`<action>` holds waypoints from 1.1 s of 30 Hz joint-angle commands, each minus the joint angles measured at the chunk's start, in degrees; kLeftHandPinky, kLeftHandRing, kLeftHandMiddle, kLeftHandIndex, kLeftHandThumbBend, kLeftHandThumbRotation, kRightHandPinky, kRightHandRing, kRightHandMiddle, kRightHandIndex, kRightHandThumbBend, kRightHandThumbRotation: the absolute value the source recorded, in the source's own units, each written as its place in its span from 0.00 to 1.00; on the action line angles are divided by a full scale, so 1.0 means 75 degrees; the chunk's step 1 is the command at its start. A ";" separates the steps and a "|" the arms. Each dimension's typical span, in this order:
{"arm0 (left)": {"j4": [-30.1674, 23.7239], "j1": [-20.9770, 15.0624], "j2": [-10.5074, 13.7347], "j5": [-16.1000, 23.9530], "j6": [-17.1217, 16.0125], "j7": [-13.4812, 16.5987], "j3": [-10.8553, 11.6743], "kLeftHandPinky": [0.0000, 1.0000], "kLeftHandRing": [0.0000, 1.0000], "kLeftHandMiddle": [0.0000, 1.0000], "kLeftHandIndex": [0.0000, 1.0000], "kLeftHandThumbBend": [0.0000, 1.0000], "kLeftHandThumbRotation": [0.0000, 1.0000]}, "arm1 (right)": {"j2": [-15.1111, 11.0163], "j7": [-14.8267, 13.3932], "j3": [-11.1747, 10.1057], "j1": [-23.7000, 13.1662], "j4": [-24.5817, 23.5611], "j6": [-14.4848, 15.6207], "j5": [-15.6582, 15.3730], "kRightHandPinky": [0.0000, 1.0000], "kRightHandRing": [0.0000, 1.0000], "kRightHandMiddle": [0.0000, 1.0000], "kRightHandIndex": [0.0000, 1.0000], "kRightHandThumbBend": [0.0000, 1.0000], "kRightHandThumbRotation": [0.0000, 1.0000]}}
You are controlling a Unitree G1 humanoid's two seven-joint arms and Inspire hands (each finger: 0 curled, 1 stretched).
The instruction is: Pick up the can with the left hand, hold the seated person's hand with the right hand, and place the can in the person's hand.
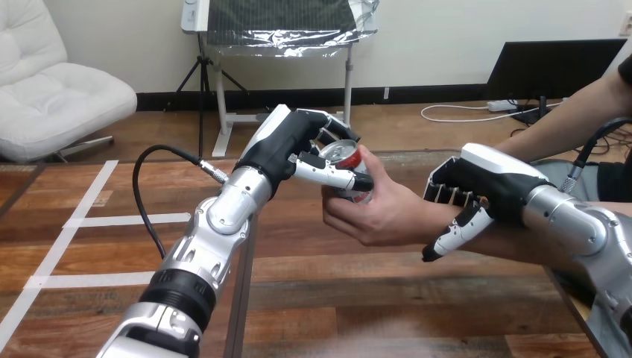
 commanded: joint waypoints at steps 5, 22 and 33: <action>-0.1175 0.0338 -0.0311 -0.0512 -0.0043 -0.0136 0.0114 0.73 0.85 0.91 0.88 0.96 0.69 | 0.0259 0.0378 0.0010 0.0043 -0.0355 -0.0196 0.0277 0.53 0.61 0.69 0.73 1.00 0.61; -0.3039 0.1729 -0.0163 -0.0498 -0.0075 0.0398 0.0120 0.87 0.95 0.95 0.91 0.97 0.95 | 0.0027 0.0256 -0.0337 0.0741 -0.0874 -0.0577 0.0629 0.65 0.76 0.80 0.81 1.00 0.72; -0.4701 0.3134 -0.0174 -0.0468 -0.0014 0.0689 0.0170 0.85 0.91 0.92 0.91 0.95 0.99 | 0.0045 -0.0184 -0.0743 0.1373 -0.1327 -0.0700 0.0822 0.68 0.81 0.83 0.86 1.00 0.78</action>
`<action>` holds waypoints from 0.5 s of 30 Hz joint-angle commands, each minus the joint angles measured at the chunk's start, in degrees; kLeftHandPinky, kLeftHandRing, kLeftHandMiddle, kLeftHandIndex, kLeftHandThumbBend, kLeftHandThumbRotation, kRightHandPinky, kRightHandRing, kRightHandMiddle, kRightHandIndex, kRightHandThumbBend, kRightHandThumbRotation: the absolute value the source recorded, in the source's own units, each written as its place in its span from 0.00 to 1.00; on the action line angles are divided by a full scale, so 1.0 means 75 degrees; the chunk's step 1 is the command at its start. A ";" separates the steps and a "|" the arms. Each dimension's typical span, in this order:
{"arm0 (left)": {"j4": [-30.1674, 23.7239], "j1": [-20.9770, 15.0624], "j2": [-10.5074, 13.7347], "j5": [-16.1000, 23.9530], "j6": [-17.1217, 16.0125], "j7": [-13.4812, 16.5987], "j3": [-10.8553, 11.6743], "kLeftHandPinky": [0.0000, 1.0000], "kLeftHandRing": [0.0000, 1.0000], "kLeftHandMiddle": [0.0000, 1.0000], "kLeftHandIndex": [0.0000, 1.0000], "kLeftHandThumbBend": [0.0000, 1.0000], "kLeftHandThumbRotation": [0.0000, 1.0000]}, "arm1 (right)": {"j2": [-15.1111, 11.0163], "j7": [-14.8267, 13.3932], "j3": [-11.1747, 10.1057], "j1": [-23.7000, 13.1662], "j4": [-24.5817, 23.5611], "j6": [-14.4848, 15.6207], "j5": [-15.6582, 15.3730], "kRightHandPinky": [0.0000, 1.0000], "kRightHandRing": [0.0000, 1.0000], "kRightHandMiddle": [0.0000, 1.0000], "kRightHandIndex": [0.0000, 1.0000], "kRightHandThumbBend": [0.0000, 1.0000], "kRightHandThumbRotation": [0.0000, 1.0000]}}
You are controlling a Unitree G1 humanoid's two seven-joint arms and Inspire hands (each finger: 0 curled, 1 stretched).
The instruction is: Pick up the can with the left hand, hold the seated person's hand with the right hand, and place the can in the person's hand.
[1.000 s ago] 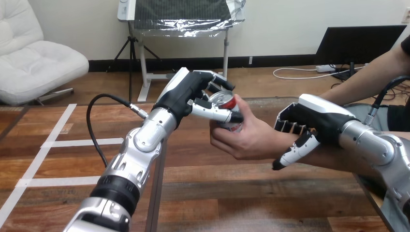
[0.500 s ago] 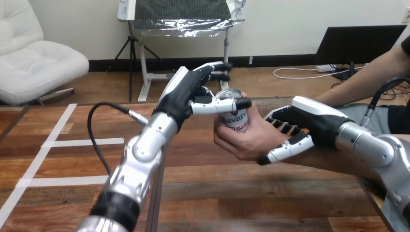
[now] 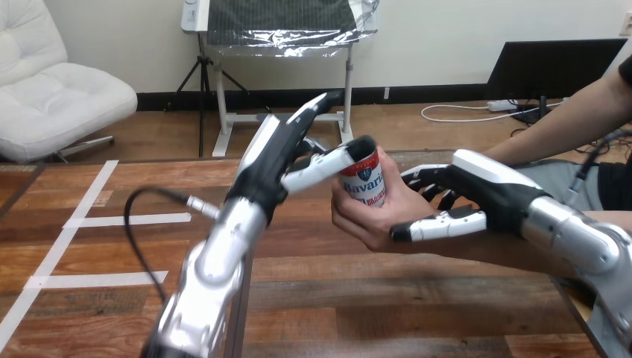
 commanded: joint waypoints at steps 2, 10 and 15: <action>-0.1494 0.0738 -0.0048 -0.0023 -0.0033 0.0248 0.0073 0.85 0.92 0.92 0.91 0.94 0.99 | 0.0136 -0.0271 -0.0297 0.0556 -0.0431 -0.0087 0.0286 0.68 0.81 0.84 0.86 1.00 0.79; -0.2445 0.1653 -0.0097 -0.0047 -0.0209 0.0314 0.0046 0.86 0.92 0.93 0.90 0.86 1.00 | 0.0250 -0.0439 -0.0594 0.0982 -0.0710 -0.0085 0.0610 0.71 0.84 0.87 0.89 1.00 0.87; -0.3012 0.2265 -0.0158 -0.0177 -0.0299 0.0297 0.0060 0.85 0.92 0.93 0.90 0.82 1.00 | 0.0371 -0.0555 -0.0808 0.1274 -0.0949 0.0038 0.0915 0.73 0.86 0.89 0.91 1.00 0.90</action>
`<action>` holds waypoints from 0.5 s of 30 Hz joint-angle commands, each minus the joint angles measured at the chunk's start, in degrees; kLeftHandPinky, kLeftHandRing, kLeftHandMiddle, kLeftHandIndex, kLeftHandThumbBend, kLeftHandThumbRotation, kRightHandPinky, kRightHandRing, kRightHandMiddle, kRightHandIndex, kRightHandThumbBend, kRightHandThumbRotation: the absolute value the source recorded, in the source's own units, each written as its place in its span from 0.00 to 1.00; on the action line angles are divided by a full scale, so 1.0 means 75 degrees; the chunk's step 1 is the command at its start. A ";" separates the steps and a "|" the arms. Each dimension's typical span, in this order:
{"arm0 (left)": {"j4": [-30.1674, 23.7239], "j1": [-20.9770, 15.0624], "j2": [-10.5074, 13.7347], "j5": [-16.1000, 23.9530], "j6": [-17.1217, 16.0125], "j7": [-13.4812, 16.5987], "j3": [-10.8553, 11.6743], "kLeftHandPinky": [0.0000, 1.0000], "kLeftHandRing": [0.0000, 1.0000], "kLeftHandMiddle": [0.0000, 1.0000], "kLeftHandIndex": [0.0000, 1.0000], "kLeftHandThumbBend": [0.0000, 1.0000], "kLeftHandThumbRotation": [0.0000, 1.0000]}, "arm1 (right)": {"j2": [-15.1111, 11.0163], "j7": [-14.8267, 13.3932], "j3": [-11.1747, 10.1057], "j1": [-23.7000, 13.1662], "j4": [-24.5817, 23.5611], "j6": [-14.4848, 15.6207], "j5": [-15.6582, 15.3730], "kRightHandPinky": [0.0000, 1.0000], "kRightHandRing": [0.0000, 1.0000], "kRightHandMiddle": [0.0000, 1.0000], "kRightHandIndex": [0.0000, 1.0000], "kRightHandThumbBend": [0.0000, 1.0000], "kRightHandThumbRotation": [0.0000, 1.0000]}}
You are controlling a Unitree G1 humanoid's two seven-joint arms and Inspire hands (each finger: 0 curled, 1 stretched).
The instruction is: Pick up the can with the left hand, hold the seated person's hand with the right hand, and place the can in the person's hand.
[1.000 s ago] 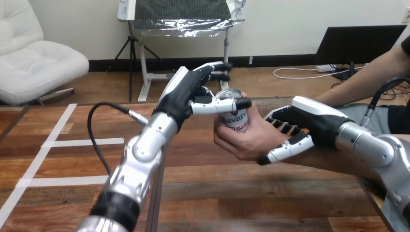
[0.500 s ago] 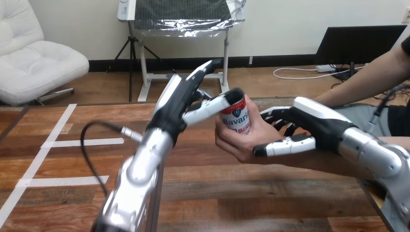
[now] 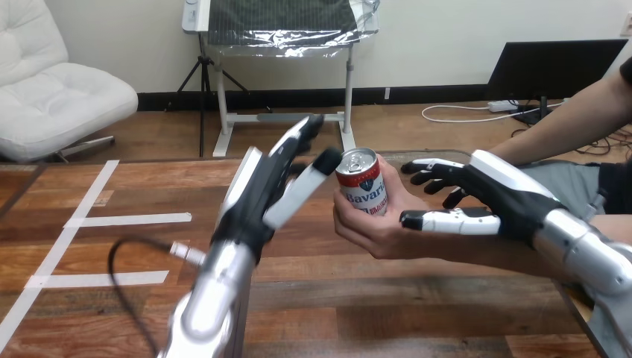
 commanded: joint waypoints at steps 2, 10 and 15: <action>-0.1539 0.0699 -0.0103 -0.0257 -0.0302 0.0112 0.0071 0.85 0.92 0.93 0.90 0.82 1.00 | 0.0390 -0.0258 -0.0375 0.0575 -0.0410 0.0108 0.0485 0.74 0.86 0.90 0.91 1.00 0.91; -0.2655 0.2054 -0.0198 -0.0663 -0.0679 0.0160 0.0185 0.84 0.90 0.91 0.87 0.80 1.00 | 0.0683 -0.0525 -0.0755 0.1114 -0.0935 0.0029 0.1091 0.77 0.88 0.92 0.93 0.95 1.00; -0.3091 0.2686 -0.0164 -0.0842 -0.0969 0.0177 0.0271 0.83 0.86 0.88 0.85 0.78 1.00 | 0.0854 -0.0527 -0.0956 0.1364 -0.1233 -0.0064 0.1527 0.79 0.90 0.93 0.93 0.90 1.00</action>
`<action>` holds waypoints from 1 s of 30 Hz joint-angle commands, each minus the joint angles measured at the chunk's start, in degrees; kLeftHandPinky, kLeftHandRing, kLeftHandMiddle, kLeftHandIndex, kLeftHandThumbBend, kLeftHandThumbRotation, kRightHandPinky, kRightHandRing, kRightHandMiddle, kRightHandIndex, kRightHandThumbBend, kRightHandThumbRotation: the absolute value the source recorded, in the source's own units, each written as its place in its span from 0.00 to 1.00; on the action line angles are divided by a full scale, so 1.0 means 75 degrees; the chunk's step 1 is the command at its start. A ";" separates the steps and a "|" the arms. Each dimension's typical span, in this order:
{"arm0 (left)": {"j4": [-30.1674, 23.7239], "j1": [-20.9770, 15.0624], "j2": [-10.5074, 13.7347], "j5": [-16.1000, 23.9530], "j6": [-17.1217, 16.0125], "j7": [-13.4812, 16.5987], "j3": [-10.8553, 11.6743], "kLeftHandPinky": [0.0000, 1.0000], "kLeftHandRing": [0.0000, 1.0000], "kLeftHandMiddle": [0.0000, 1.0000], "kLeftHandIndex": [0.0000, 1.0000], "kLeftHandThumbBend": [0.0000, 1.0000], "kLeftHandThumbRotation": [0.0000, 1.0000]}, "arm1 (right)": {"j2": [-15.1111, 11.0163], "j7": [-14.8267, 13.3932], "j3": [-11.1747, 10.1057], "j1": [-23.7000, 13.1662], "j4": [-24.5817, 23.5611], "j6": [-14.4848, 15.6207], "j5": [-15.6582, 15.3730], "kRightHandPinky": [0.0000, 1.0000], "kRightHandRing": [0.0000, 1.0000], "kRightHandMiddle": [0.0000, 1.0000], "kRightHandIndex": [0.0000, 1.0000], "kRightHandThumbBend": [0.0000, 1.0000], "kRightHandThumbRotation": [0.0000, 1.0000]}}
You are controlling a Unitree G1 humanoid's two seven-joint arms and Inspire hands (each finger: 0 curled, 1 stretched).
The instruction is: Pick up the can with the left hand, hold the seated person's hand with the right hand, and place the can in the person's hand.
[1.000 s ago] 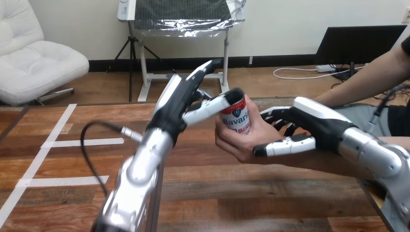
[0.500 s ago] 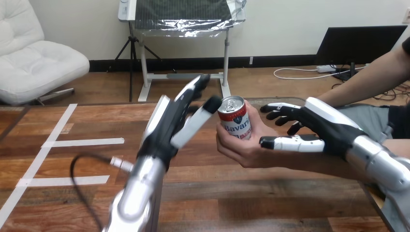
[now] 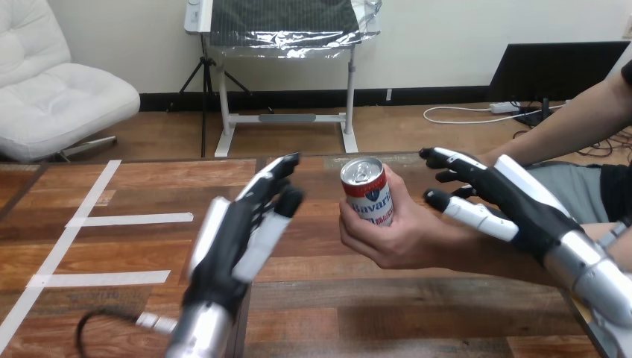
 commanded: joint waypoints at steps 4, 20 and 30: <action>-0.1357 0.0738 -0.0005 -0.0305 -0.0784 0.0149 0.0270 0.81 0.83 0.86 0.83 0.77 1.00 | 0.0580 -0.0024 -0.0420 0.0492 -0.0736 -0.0032 0.0859 0.83 0.92 0.95 0.95 0.87 1.00; -0.1794 0.1801 0.0192 -0.0826 -0.1658 -0.0041 0.0575 0.79 0.80 0.82 0.80 0.74 0.98 | 0.1188 -0.0170 -0.0856 0.1181 -0.1855 -0.0368 0.1665 0.88 0.94 0.96 0.96 0.91 1.00; -0.2147 0.2321 0.0253 -0.1431 -0.2095 -0.0255 0.0661 0.76 0.79 0.80 0.78 0.74 0.91 | 0.1705 -0.0119 -0.0910 0.1921 -0.3337 -0.0414 0.2484 0.98 0.99 0.98 0.98 1.00 1.00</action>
